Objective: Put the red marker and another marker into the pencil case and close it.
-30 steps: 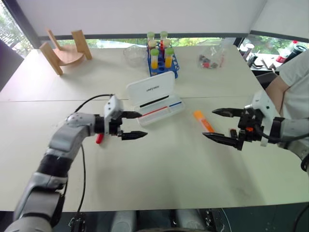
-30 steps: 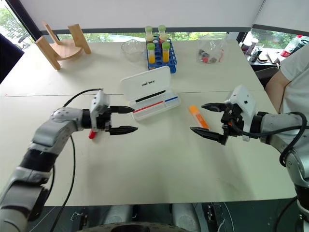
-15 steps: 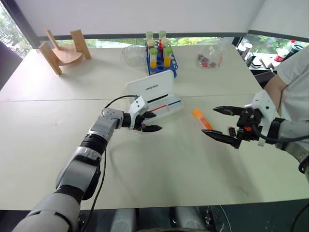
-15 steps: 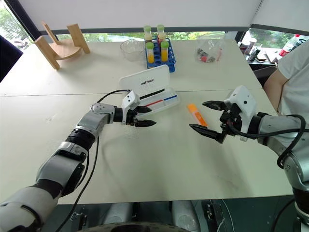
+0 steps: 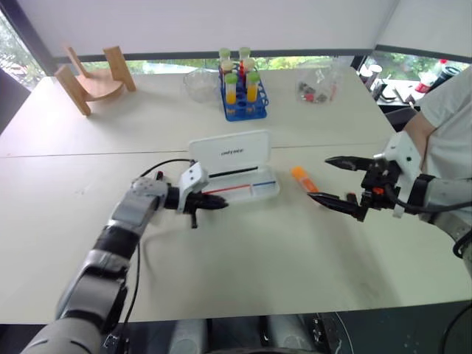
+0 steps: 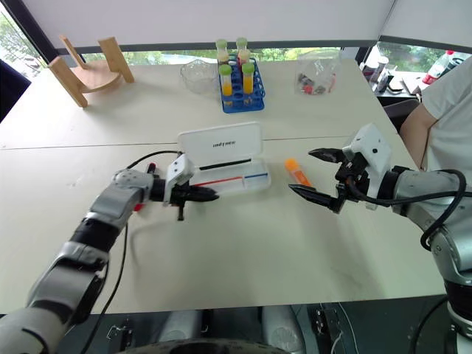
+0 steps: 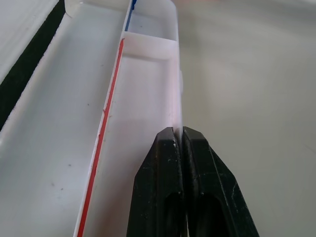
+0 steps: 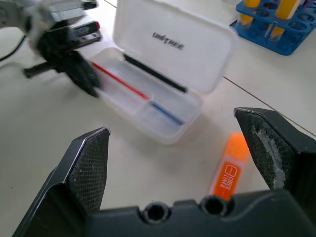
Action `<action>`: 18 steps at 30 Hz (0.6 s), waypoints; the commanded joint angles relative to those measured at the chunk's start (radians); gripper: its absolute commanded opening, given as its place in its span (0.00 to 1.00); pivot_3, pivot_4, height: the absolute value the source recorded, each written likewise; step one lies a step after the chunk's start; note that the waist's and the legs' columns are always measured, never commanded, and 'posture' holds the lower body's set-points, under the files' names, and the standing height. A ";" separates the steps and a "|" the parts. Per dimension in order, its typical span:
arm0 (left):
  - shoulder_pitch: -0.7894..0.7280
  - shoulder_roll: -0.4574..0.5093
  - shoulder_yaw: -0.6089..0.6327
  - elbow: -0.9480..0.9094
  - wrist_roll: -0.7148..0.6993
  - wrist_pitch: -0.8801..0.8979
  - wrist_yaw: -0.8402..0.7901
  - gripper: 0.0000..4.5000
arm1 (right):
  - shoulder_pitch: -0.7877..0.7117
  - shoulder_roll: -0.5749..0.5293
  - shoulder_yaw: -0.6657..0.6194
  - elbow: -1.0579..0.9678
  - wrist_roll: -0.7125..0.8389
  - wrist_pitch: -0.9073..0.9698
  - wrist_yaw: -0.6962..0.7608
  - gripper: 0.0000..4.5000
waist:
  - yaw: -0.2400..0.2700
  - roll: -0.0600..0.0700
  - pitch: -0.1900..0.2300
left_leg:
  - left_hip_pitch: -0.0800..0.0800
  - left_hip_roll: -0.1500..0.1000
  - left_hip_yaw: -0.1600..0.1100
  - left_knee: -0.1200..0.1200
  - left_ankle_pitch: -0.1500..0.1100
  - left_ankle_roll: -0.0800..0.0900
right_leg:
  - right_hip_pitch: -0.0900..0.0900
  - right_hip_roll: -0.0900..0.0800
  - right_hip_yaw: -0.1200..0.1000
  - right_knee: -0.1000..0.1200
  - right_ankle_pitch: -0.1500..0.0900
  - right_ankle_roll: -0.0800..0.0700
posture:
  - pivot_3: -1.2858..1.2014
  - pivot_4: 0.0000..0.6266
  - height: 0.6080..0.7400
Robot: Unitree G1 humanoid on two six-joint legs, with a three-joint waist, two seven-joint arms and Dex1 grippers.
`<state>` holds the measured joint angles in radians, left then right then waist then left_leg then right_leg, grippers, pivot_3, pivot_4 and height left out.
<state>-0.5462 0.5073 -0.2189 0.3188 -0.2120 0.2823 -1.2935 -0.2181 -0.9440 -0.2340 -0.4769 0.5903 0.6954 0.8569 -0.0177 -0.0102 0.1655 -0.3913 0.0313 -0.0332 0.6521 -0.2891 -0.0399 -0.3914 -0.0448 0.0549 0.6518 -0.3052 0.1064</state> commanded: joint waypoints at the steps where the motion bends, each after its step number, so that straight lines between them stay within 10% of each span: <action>1: 0.103 0.071 -0.002 -0.188 -0.042 0.041 -0.056 0.02 | -0.021 -0.010 -0.012 -0.001 -0.006 -0.028 0.013 1.00 | 0.003 0.000 0.000 | 0.000 0.000 0.000 0.000 0.000 0.000 | 0.000 0.000 0.000 0.000 0.000 0.000 | 0.52 0.24 1.00; 15: 0.187 0.100 0.006 -0.250 -0.034 -0.038 -0.001 0.02 | -0.071 -0.005 0.047 0.049 -0.043 -0.072 0.054 1.00 | 0.006 0.000 0.000 | 0.000 0.000 0.000 0.002 0.000 0.000 | 0.001 -0.001 -0.001 0.001 0.000 0.000 | 0.52 0.24 1.00; 18: 0.180 0.112 -0.003 -0.223 -0.010 -0.087 -0.009 0.21 | -0.074 -0.005 0.054 0.051 -0.048 -0.076 0.057 1.00 | 0.006 0.000 0.000 | 0.000 0.000 0.000 0.002 0.000 0.000 | 0.001 -0.001 -0.001 0.001 0.000 0.000 | 0.52 0.24 1.00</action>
<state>-0.3564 0.6065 -0.2210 0.0930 -0.2367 0.2322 -1.3018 -0.2766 -0.9442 -0.1686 -0.4222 0.5470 0.6370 0.9102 -0.0117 -0.0100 0.1657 -0.3913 0.0309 -0.0333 0.6540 -0.2889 -0.0403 -0.3904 -0.0454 0.0543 0.6526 -0.3051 0.1065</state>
